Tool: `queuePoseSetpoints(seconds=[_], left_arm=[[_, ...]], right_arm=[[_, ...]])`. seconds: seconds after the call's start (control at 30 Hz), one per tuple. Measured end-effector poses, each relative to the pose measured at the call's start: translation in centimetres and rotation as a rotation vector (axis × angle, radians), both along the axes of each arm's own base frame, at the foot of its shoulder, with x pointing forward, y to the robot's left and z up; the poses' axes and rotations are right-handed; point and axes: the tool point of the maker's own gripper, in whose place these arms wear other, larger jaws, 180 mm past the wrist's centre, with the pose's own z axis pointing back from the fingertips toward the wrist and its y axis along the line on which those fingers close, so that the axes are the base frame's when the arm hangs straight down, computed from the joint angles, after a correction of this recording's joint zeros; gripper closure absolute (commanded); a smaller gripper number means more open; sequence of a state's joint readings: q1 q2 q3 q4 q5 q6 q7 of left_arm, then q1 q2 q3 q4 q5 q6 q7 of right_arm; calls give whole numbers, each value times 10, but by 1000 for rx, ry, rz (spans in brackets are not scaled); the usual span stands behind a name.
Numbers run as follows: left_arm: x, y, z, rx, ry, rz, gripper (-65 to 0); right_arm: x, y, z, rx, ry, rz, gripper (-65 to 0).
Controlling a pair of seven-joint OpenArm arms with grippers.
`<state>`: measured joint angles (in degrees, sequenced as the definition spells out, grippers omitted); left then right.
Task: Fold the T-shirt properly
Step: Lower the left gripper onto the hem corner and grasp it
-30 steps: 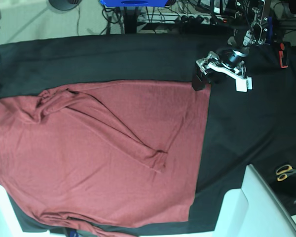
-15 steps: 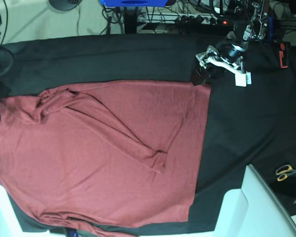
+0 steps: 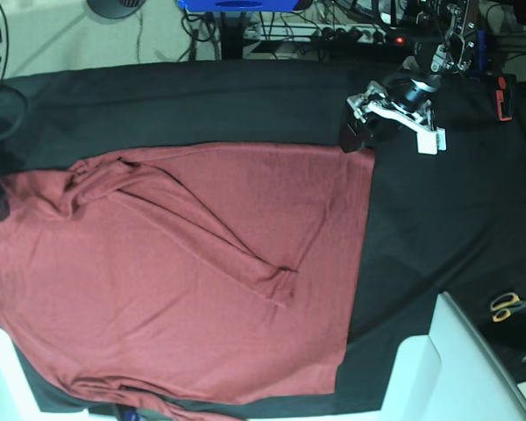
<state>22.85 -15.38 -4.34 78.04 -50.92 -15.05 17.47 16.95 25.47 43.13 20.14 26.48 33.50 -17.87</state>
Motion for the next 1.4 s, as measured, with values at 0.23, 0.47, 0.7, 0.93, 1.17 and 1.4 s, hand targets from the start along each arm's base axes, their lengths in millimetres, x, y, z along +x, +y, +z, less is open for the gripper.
queuePoseSetpoints(seconds=[0.23,0.47,0.7,0.93,1.17,1.4], left_arm=[[1,-4,0,-10,-3,5,-533],[1,-3,0,-9,-2,7,-533],[0,-3,-1,-12,0,9,-533],[1,-9,-1,-36,-5,33,-545],[1,-17,-3,-61,-8,49,-545],[19,-15,-10,-95,-26,78,-535]], right_arm=[[6,12,-2,20,-22,7,-398],[5,12,-2,19,-21,6,-398],[-1,13,-5,18,-16,14,-375],[-10,17,-14,27,30,26,0],[-11,17,-14,28,32,26,-2],[-11,17,-15,28,32,26,-2]])
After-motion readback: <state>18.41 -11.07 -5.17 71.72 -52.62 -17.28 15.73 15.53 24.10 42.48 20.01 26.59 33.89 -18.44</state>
